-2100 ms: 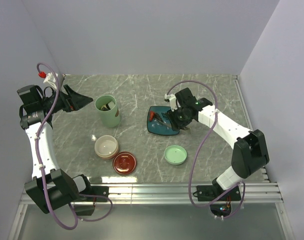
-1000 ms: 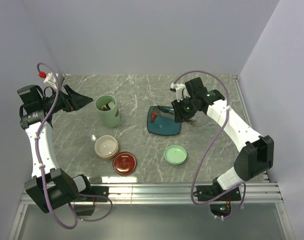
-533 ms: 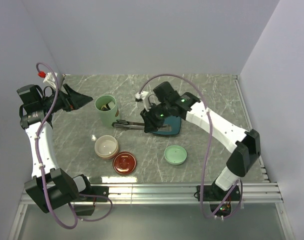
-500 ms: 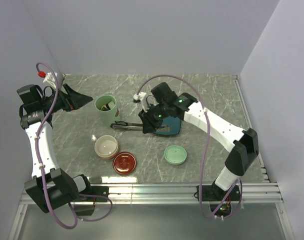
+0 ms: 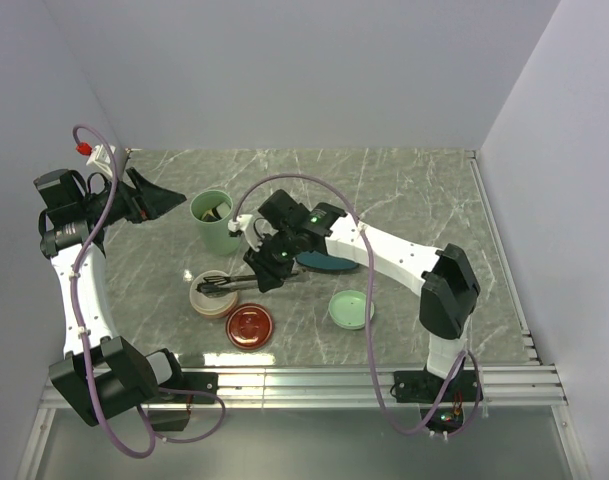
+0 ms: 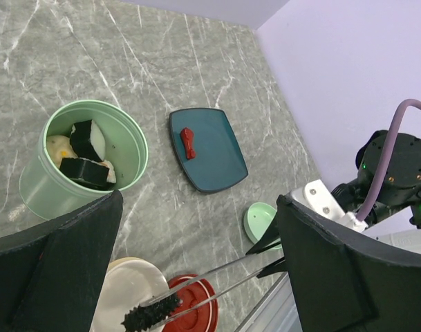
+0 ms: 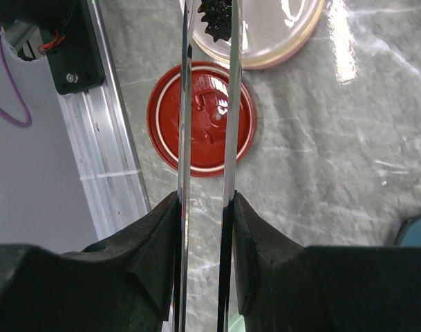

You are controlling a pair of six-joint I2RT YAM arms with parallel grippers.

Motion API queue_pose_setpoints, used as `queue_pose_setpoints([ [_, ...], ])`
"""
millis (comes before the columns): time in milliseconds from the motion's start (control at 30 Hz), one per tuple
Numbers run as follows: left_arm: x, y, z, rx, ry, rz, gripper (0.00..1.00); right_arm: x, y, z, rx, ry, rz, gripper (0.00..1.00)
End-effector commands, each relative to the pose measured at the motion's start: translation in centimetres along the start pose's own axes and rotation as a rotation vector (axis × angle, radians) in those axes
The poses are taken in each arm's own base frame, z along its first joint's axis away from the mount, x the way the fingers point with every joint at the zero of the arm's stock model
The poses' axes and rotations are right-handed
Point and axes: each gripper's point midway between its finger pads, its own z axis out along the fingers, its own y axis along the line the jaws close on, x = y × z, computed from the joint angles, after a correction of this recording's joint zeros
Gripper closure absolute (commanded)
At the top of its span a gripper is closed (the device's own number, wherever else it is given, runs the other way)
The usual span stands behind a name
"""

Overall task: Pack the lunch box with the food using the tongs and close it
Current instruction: Place the food into the lunch box

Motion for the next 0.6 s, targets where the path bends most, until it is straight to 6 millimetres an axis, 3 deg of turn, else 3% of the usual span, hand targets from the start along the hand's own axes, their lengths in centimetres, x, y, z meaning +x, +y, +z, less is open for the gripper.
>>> queue_pose_setpoints([
  [0, -0.8, -0.8, -0.4, 0.016, -0.014, 0.055, 0.00, -3.0, 0.2, -0.3, 0.006, -0.085, -0.049, 0.66],
  [200, -0.6, -0.6, -0.4, 0.015, -0.010, 0.047, 0.01, -2.5, 0.1, 1.3, -0.007, -0.063, -0.050, 0.66],
  [567, -0.7, -0.4, -0.4, 0.008, -0.006, 0.051, 0.01, -2.1, -0.2, 2.6, -0.018, -0.040, -0.031, 0.62],
])
